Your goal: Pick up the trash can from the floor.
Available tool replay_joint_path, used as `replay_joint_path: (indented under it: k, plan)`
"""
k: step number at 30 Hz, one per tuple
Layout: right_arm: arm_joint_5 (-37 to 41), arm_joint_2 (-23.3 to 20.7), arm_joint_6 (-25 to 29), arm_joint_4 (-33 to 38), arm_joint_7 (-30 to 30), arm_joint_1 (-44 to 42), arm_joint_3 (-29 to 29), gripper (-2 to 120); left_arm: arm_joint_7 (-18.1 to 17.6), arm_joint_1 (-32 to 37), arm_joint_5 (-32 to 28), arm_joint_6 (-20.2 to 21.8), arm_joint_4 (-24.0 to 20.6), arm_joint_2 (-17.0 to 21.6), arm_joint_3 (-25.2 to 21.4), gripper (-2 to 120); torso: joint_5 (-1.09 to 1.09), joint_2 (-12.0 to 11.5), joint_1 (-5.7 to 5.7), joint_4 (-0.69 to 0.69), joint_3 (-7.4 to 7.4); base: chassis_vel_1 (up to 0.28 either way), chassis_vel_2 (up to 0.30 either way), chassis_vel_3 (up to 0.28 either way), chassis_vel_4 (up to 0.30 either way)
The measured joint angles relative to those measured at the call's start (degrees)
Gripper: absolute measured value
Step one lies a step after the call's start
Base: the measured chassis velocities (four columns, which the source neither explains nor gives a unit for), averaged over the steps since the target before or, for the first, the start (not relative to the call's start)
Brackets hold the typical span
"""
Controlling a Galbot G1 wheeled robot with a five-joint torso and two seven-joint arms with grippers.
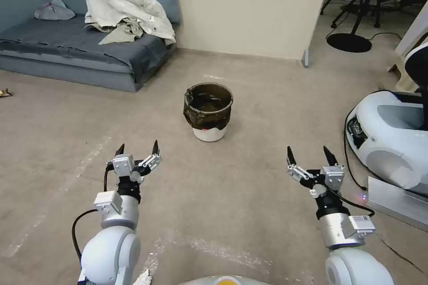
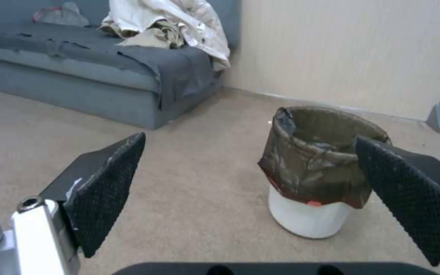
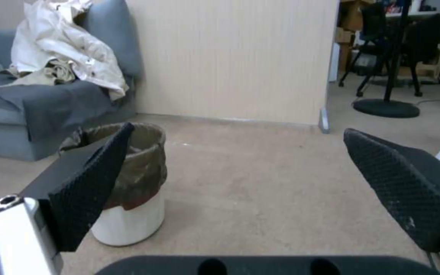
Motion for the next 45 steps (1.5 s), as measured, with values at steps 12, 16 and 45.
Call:
replay_joint_path:
  k: [12, 16, 45]
  plan:
    - [0.24, 0.04, 0.25, 0.21, 0.04, -0.13, -0.18, 100, 0.37, 0.23, 0.36, 0.05, -0.48, -0.08, 0.12, 100, -0.02, 0.0, 0.0, 0.0, 0.0, -0.099, 0.095, 0.102, -0.092]
    - [0.24, 0.08, 0.31, 0.25, 0.0, -0.16, -0.21, 100, 0.41, 0.21, 0.36, -0.02, -0.51, -0.07, 0.13, 100, -0.02, 0.0, 0.0, 0.0, 0.0, -0.205, 0.198, 0.184, -0.208]
    - [0.56, 0.45, 2.69, -1.5, -1.26, 1.06, -0.42, 100, 0.83, -1.78, -0.65, -0.3, 0.86, 0.46, 1.04, 100, -0.01, 0.0, 0.0, 0.01, 0.0, -0.124, 0.117, 0.121, -0.123]
